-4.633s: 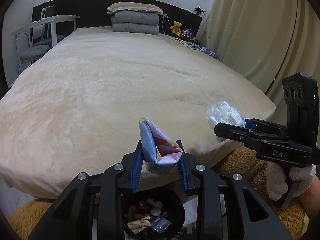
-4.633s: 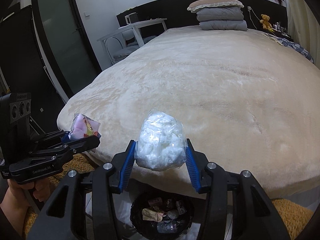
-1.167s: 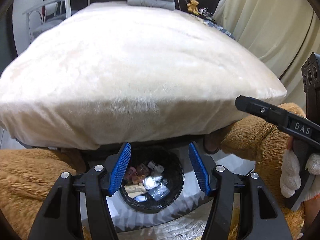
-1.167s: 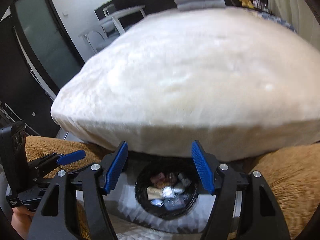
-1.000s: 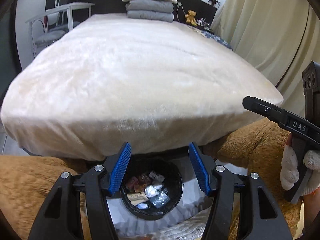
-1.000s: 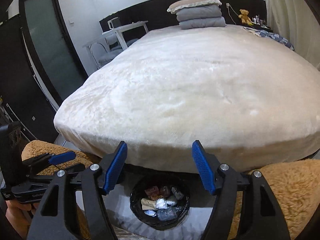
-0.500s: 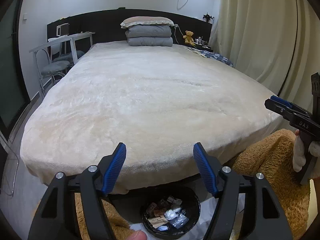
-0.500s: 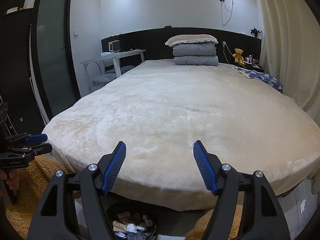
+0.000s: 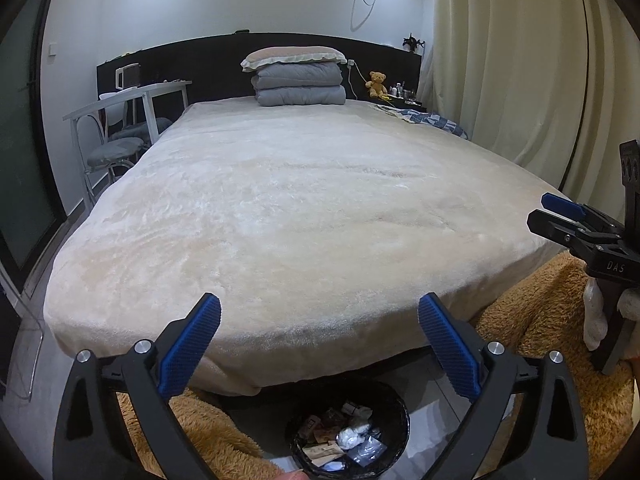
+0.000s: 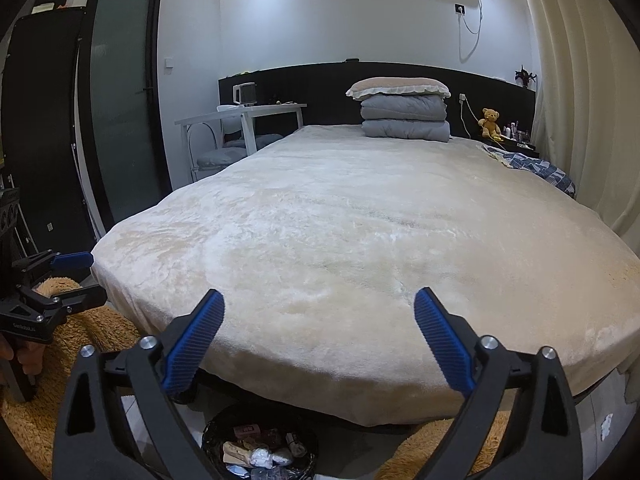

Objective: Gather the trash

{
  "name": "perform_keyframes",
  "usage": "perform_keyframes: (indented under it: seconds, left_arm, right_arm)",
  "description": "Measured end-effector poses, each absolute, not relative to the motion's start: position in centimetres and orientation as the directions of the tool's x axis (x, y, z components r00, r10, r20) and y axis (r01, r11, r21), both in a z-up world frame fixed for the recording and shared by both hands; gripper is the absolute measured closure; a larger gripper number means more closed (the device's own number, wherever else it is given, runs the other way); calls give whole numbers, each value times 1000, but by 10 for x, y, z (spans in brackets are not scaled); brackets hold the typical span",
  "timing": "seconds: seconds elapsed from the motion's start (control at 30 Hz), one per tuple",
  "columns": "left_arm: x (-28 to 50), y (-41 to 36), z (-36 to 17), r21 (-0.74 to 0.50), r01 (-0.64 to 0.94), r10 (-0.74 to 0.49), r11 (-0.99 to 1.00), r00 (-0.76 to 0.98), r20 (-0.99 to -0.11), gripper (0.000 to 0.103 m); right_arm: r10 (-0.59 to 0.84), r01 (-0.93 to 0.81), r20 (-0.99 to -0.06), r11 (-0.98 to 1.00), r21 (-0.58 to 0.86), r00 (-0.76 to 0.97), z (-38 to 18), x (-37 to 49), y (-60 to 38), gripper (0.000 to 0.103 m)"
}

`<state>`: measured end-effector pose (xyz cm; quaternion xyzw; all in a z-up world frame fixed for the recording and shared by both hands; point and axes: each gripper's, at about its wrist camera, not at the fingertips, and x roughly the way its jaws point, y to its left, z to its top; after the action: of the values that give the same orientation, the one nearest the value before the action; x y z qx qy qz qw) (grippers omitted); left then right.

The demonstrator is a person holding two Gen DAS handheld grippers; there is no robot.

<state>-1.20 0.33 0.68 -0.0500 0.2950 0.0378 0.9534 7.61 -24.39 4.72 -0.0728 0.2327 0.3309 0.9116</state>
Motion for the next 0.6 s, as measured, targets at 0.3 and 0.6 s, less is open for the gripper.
perform_keyframes:
  seconds: [0.3, 0.6]
  left_arm:
    - [-13, 0, 6, -67, -87, 35, 994, 829, -558, 7]
    - [-17, -1, 10, -78, -79, 26, 994, 847, -531, 7]
  right_arm:
    - [556, -629, -470, 778, 3, 686, 46, 72, -239, 5]
    - [556, -630, -468, 777, -2, 687, 45, 72, -238, 5]
